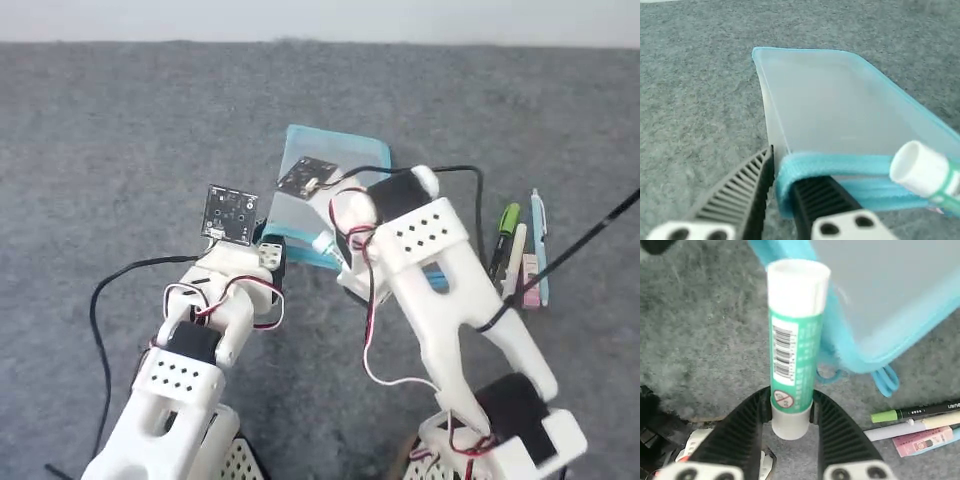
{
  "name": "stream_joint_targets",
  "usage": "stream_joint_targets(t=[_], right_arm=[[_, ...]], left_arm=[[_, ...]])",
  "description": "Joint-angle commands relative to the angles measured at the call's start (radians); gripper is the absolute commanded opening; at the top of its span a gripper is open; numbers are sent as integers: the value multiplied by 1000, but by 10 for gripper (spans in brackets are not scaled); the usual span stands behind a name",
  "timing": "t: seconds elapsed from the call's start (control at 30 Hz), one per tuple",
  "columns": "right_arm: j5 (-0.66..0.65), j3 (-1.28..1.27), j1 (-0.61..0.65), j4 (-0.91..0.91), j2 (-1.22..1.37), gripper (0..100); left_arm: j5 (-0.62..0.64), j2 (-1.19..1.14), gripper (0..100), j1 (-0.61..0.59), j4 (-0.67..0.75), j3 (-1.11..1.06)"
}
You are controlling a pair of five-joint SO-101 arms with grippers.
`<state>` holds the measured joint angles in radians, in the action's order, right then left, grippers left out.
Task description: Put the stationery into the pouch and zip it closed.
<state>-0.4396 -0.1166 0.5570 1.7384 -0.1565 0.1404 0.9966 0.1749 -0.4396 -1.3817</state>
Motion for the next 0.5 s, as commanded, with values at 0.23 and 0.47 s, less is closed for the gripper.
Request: stream_joint_targets(t=[0.23,0.47], right_arm=[[11,40,48,38,-61,6],[114,38,8,27,-10,6]], left_arm=[[6,0,12,15,35,56],[6,0,12,15,32,56]])
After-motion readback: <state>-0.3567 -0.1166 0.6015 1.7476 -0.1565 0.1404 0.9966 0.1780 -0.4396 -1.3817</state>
